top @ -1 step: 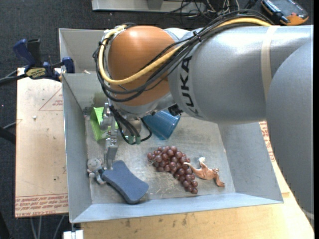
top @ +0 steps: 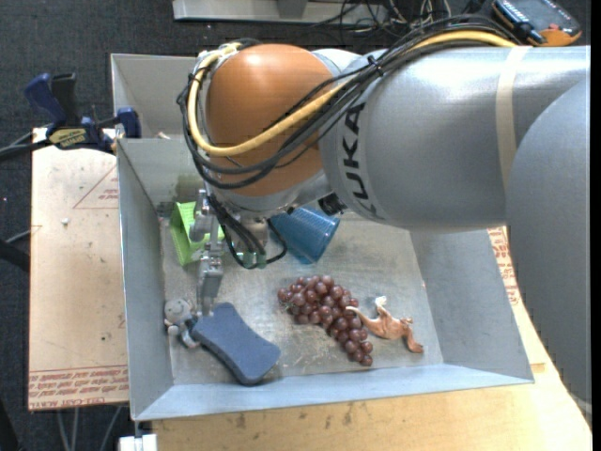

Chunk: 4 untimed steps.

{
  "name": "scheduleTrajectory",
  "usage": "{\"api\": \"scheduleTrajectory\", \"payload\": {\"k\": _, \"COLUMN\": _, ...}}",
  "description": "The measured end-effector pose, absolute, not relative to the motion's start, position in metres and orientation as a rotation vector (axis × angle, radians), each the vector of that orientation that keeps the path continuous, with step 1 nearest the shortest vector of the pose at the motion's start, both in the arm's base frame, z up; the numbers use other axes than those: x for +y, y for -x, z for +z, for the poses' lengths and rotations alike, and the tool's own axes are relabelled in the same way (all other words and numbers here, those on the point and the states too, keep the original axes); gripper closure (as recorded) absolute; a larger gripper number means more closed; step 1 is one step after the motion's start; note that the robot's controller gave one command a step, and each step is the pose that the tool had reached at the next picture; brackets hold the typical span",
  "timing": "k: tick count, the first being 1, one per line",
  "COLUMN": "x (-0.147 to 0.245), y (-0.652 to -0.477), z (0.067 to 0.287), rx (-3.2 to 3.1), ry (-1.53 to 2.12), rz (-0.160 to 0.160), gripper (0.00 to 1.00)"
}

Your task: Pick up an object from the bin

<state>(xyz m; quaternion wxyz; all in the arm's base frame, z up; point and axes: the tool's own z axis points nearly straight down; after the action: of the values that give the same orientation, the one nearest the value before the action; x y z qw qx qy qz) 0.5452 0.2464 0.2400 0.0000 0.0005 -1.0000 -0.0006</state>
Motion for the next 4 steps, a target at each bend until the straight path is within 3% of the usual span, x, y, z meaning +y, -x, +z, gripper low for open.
{"api": "scheduleTrajectory", "payload": {"k": 1, "x": 0.228, "y": -0.535, "z": 0.087, "rx": -3.124, "ry": 0.295, "rz": 0.001, "gripper": 1.0}}
{"api": "scheduleTrajectory", "payload": {"k": 2, "x": 0.229, "y": -0.536, "z": 0.091, "rx": -3.127, "ry": 0.296, "rz": -0.001, "gripper": 1.0}}
{"api": "scheduleTrajectory", "payload": {"k": 3, "x": 0.229, "y": -0.538, "z": 0.122, "rx": -3.12, "ry": 0.347, "rz": 0.0, "gripper": 1.0}}
{"api": "scheduleTrajectory", "payload": {"k": 4, "x": 0.227, "y": -0.538, "z": 0.147, "rx": -3.123, "ry": 0.344, "rz": -0.002, "gripper": 0.0}}
